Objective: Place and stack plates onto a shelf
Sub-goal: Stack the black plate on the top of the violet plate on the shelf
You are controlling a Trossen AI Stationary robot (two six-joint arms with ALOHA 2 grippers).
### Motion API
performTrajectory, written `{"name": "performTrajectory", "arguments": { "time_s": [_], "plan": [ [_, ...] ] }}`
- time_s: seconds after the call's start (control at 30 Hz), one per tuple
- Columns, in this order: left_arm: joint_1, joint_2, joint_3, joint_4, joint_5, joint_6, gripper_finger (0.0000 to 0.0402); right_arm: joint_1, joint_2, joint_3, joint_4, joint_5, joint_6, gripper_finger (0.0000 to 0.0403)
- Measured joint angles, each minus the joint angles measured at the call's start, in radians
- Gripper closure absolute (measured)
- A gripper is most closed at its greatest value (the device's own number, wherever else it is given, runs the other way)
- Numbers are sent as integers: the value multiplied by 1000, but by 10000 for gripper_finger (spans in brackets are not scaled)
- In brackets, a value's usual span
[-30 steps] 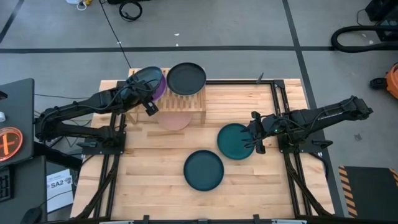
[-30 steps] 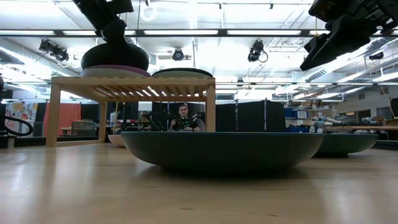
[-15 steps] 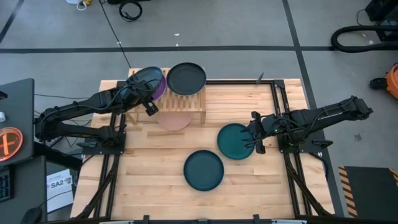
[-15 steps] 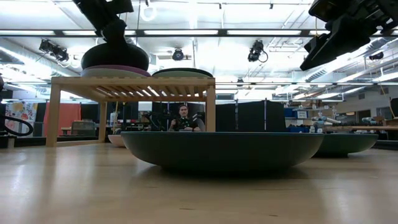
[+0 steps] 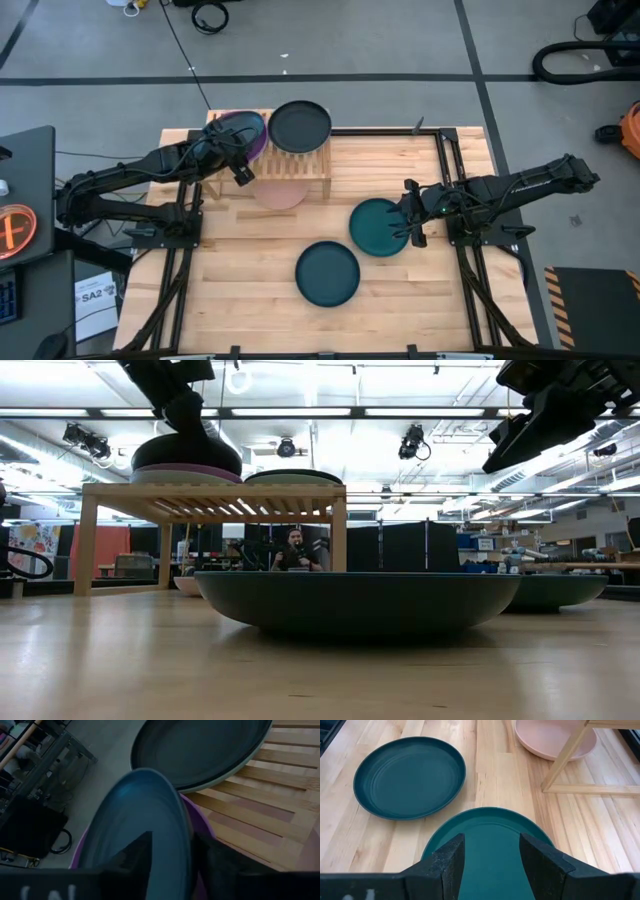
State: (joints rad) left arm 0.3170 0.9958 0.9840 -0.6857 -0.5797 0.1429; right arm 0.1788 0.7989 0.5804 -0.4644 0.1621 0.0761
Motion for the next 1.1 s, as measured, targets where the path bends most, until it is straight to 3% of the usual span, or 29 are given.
{"name": "performTrajectory", "arguments": {
  "time_s": [0.4,1.1],
  "plan": [
    [0,0,0,0,0,-1,183,0,0,0,0,0,0,210],
    [-1,0,0,10,0,11,180,0,0,0,0,0,0,210]
  ]
}}
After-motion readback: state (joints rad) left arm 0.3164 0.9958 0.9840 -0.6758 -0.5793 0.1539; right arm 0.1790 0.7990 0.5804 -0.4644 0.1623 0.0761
